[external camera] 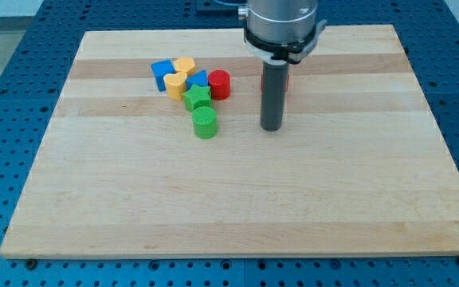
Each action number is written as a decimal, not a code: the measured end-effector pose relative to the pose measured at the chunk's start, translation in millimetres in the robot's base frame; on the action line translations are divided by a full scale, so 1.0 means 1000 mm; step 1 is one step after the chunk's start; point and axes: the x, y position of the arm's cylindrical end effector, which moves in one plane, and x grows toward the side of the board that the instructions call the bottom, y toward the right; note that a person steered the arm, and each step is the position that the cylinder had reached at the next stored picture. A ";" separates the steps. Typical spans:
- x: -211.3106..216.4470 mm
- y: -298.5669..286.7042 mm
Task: Place the red star at the top right of the red circle
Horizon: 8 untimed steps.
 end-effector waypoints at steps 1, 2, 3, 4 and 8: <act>-0.008 0.031; -0.019 0.029; -0.044 0.019; -0.055 0.018; -0.126 -0.025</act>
